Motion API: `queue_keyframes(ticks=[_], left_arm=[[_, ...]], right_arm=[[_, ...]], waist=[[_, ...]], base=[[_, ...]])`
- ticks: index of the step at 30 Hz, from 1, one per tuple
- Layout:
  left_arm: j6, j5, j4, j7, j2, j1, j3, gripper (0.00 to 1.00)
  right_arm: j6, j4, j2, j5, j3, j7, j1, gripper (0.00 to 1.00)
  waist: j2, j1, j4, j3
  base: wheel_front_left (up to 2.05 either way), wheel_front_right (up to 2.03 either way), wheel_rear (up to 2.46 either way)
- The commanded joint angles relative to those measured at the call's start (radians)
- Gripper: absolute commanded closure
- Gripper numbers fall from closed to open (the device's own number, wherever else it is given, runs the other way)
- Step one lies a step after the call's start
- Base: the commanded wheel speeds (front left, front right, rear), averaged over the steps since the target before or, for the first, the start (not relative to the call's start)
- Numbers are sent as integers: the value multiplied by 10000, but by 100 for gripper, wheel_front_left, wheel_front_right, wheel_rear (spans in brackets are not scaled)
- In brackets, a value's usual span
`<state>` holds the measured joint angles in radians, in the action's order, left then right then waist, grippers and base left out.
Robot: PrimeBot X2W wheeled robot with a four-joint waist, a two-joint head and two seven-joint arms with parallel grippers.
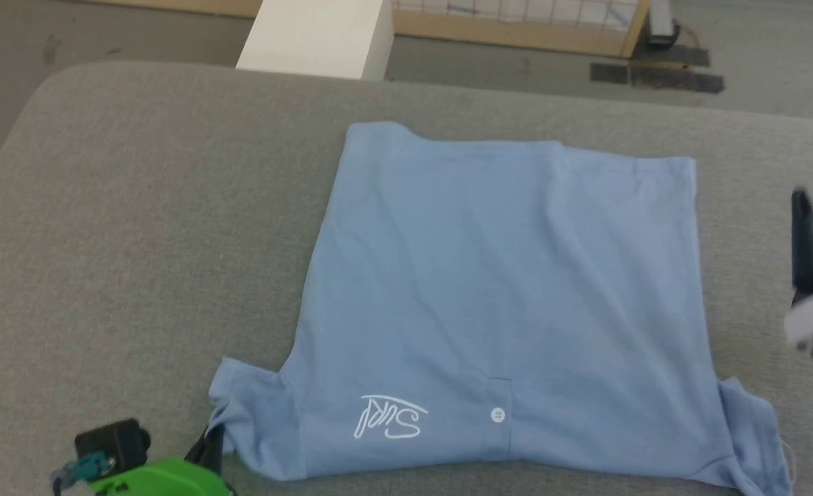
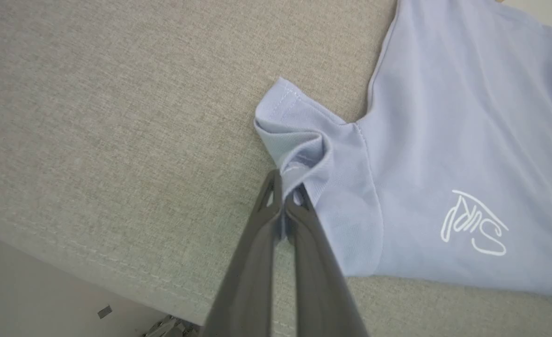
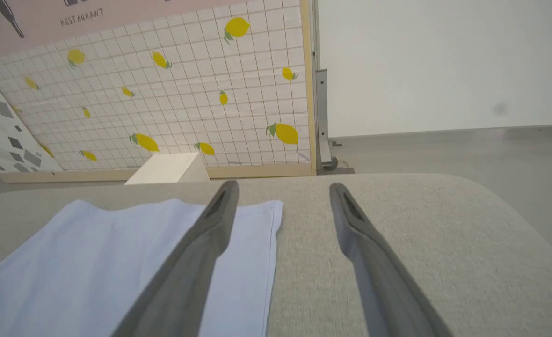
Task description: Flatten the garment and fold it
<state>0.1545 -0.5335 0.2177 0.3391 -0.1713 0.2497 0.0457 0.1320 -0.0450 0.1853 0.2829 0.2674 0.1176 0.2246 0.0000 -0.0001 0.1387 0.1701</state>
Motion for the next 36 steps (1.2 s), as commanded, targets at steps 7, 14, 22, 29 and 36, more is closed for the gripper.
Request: queue_keyframes(ticks=[7,14,22,29,36], left_arm=[[-229,180,62,-393,369,-912,540,100],[-414,125,-285,-759,652,-1371,958,100],[-447,109,-604,-1038,768,-1618,1136,100],[-390,97,-741,-1126,762,-1602,1124,100],[-342,34,-923,-1107,563,-1379,951,100]], right_arm=[[-13,-2571,1036,-340,-156,1126,3242,0],[-13,-4573,1511,-1182,284,3944,4979,0],[-13,-4901,1695,-2051,895,6685,5575,0],[-13,-3946,1613,-2119,727,7149,5145,100],[-13,-2413,1073,-1299,698,2556,3272,100]], waist=[[0,1,1344,1624],[0,1,2025,2382],[0,1,2295,2862],[0,1,2077,2659],[0,1,1454,1517]], base=[[0,0,0],[0,0,0],[0,0,0],[0,0,0],[0,0,0]])
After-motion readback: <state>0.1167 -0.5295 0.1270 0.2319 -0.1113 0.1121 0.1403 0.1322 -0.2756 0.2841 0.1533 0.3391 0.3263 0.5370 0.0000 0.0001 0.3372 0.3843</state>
